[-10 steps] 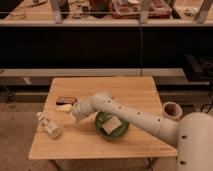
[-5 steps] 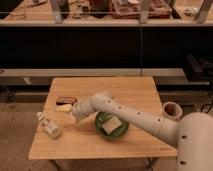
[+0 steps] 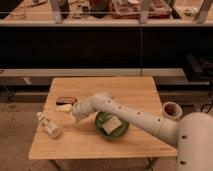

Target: Place the bottle in the ceramic bowl

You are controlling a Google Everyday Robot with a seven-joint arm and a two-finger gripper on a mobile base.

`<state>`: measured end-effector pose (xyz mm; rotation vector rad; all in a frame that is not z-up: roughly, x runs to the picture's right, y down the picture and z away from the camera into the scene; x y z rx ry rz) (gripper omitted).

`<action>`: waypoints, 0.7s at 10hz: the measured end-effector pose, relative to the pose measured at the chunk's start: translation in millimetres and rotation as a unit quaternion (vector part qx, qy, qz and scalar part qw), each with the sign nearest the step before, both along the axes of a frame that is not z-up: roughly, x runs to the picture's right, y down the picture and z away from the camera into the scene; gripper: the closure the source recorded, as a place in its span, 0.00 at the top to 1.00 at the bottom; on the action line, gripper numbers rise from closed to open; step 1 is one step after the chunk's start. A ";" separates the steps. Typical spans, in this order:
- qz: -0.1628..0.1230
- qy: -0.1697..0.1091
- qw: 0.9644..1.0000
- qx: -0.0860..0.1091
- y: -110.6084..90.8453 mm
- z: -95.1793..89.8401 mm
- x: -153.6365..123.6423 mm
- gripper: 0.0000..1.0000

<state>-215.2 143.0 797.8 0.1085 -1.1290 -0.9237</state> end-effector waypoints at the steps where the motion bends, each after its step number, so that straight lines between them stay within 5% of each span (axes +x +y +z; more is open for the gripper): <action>1: 0.000 0.000 1.000 0.000 0.0 0.0 0.0 0.80; 5: -0.012 0.002 1.000 0.008 -1.3 1.2 2.1 0.80; 6: -0.026 0.000 1.000 0.017 -2.3 0.5 0.8 0.80; 7: -0.066 -0.014 0.997 0.046 -6.0 -3.8 -5.1 0.80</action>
